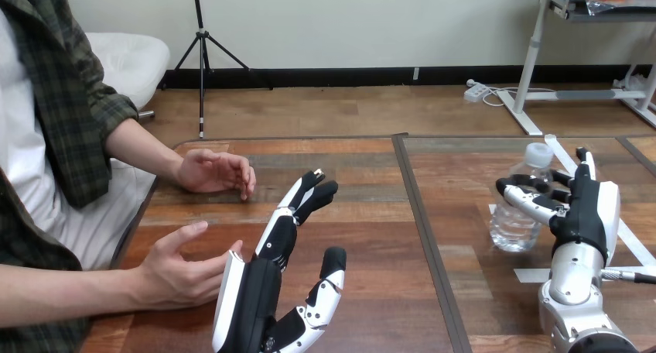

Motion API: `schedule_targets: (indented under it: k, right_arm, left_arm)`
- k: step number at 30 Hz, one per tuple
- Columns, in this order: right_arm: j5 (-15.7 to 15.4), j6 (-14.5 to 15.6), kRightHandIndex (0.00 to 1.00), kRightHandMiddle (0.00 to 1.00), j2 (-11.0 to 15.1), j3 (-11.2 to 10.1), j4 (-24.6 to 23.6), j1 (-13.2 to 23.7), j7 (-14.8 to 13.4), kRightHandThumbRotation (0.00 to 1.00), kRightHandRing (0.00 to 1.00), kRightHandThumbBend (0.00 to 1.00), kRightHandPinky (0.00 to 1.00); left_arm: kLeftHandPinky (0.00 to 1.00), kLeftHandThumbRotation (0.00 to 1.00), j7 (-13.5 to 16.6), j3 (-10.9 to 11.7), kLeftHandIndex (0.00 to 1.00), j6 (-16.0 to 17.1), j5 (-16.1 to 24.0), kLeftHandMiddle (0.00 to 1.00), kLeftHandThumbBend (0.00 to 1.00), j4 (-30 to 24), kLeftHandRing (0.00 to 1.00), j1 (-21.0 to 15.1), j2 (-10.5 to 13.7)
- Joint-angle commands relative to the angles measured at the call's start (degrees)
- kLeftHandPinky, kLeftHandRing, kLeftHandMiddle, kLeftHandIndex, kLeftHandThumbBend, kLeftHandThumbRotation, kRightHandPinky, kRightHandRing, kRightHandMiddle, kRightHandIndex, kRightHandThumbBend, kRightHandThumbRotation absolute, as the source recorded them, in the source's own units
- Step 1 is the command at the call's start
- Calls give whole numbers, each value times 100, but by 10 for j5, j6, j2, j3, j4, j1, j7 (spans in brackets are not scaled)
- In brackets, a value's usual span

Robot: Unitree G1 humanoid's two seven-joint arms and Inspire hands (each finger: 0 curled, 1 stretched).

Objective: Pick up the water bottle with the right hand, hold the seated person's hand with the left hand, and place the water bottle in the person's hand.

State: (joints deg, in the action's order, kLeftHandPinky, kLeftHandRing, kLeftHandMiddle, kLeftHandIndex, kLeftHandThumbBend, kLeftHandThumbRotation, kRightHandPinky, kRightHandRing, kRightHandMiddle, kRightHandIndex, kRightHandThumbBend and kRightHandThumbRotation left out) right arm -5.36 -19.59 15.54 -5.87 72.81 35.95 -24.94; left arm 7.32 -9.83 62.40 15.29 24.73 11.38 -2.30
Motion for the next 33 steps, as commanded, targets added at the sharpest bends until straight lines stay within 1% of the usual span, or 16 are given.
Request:
schedule_targets:
  k: [1,2,5,10,14,17,20,23,24,26,32,33]
  right_arm:
    - [6,-2,96,70,-6,-9,-6,58,-1,0,57,67,48]
    - [6,-2,96,69,-6,-10,-6,58,-2,0,56,67,47]
    - [6,-3,95,67,-6,-10,-5,58,2,0,55,68,46]
    - [7,2,96,71,-6,-12,-3,60,10,0,57,67,47]
    - [5,15,96,73,-6,-11,-3,62,10,0,58,67,47]
    - [8,10,96,73,-7,-14,-3,62,13,0,56,67,45]
    - [-2,21,96,76,-4,-7,-1,64,8,0,57,67,46]
    - [2,22,95,78,-6,-10,-1,65,9,0,59,67,47]
    - [-1,22,95,78,-5,-8,-1,65,7,0,59,67,47]
    - [-5,22,94,76,-4,-5,0,64,5,0,57,67,46]
    - [-1,19,93,71,-7,-10,0,65,5,0,54,69,44]
    - [-4,22,93,71,-7,-7,1,65,2,0,54,69,43]
  left_arm:
    - [100,27,5,6,90,5,3,85,16,-28,85,-13,-3]
    - [100,27,5,6,90,3,4,85,16,-30,85,-12,-3]
    - [100,27,1,2,90,8,-7,85,16,-23,85,-15,-2]
    - [100,27,-3,-1,90,8,-14,84,16,-23,85,-16,-2]
    - [100,27,-5,-2,90,7,-18,84,17,-25,85,-13,-2]
    - [100,27,-1,2,89,6,-10,84,17,-26,85,-12,-1]
    - [100,27,1,2,89,4,-8,83,18,-29,85,-9,-4]
    - [100,27,-2,0,88,2,-13,83,18,-29,85,-9,-2]
    - [100,27,0,2,88,6,-9,83,18,-26,85,-10,-2]
    - [100,27,4,5,88,11,-2,83,17,-24,85,-10,-3]
    - [100,27,4,4,88,1,-3,82,17,-32,84,-6,-3]
    - [100,27,4,4,88,2,-2,82,17,-32,84,-5,-3]
